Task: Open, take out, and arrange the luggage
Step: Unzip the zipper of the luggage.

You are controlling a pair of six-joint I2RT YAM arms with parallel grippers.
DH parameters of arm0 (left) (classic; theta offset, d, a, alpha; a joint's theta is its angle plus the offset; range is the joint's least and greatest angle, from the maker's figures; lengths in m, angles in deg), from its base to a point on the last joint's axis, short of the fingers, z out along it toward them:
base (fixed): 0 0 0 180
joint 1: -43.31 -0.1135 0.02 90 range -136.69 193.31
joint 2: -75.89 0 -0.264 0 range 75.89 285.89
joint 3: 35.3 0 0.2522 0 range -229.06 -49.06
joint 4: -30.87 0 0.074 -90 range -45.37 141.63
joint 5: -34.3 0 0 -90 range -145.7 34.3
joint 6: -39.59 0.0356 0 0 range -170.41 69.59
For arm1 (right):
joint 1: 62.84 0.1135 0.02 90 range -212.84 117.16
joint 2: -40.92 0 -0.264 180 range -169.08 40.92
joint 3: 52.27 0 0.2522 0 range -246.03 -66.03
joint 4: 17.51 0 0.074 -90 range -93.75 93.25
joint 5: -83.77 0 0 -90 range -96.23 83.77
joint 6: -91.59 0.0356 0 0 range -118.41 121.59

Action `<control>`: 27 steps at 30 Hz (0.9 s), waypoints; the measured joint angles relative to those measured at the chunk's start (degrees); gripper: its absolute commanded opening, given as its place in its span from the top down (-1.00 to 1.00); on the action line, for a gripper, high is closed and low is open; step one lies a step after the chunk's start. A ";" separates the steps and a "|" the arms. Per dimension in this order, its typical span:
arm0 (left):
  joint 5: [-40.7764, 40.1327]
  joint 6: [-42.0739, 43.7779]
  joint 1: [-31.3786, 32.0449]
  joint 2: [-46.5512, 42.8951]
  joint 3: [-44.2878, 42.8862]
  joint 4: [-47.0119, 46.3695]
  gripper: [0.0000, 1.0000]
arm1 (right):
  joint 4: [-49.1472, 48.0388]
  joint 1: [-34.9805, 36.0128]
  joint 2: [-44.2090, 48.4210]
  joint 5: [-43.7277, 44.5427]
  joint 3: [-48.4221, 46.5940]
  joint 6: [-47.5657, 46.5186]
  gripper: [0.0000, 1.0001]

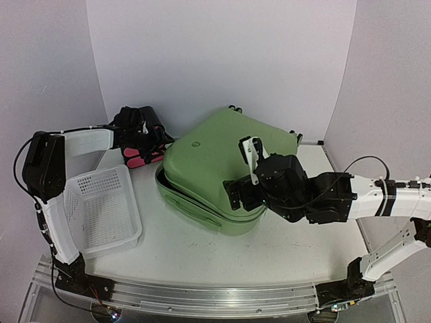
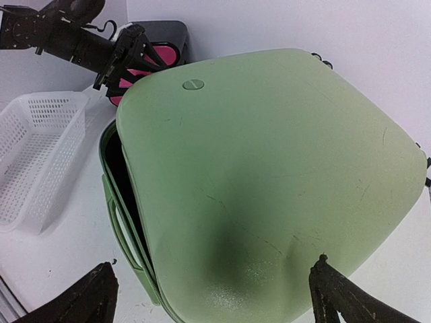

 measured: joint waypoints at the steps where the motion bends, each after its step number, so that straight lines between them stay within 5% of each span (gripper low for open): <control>1: -0.87 -0.37 0.37 -0.63 0.81 -0.57 -0.42 | -0.24 0.00 0.00 -0.07 0.09 0.00 -0.97; 27: -15.19 -8.48 21.27 -20.83 19.37 -2.60 -0.41 | -0.35 -1.03 5.92 -0.52 3.13 2.58 -0.97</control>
